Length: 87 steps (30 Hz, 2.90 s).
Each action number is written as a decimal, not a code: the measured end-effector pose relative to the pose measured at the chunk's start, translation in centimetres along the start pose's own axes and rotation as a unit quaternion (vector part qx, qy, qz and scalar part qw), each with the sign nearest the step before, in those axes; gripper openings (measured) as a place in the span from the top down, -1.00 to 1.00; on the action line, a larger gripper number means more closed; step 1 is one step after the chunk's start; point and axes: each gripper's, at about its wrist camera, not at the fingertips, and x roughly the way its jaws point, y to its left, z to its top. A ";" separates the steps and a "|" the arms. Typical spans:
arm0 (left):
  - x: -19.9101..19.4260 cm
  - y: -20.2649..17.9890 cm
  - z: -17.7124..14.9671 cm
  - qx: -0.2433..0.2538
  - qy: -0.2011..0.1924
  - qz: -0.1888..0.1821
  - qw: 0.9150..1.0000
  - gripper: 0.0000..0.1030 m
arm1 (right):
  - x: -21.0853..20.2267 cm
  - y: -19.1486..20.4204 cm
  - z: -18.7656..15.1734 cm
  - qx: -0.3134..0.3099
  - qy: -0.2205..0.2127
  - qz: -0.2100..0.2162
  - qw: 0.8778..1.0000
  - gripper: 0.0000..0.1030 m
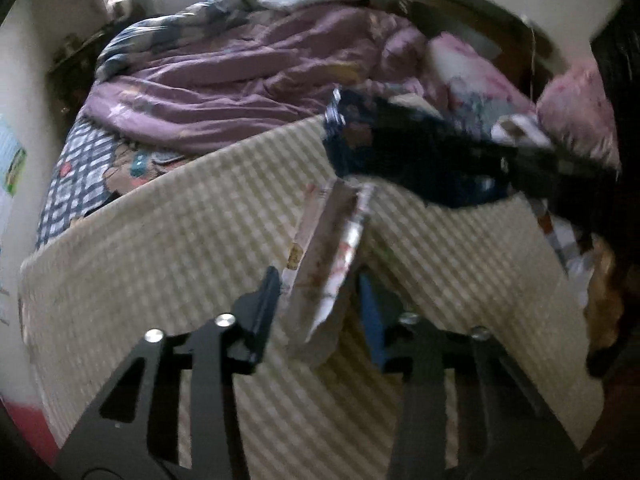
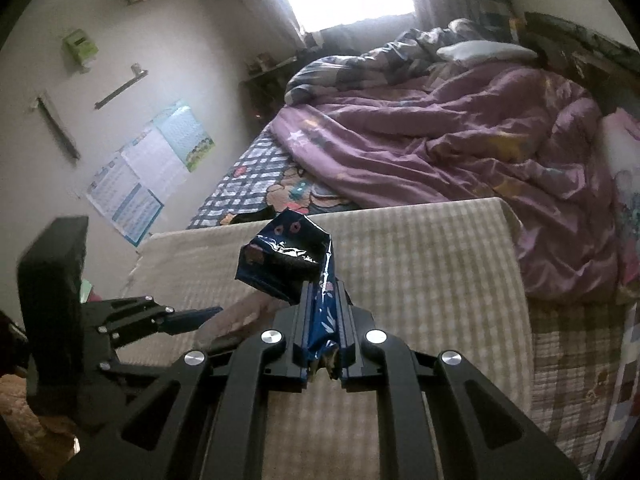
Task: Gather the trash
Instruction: 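Grasp the white paper strip with the left gripper while the right grasps the blue wrapper, then carry the paper strip and blue wrapper over the green basin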
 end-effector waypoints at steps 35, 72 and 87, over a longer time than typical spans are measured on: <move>-22.3 12.2 -21.1 -0.335 -0.147 0.199 0.909 0.47 | -0.2 22.4 -8.4 -0.115 0.038 0.118 0.986 0.80; -23.0 15.6 -28.2 -0.365 -0.102 0.180 0.908 -0.26 | 2.1 28.7 -9.6 -0.153 0.065 0.156 0.974 0.75; -26.7 19.3 -30.0 -0.409 -0.133 0.236 0.871 -0.27 | 6.4 40.0 -8.6 -0.233 0.074 0.229 0.942 0.73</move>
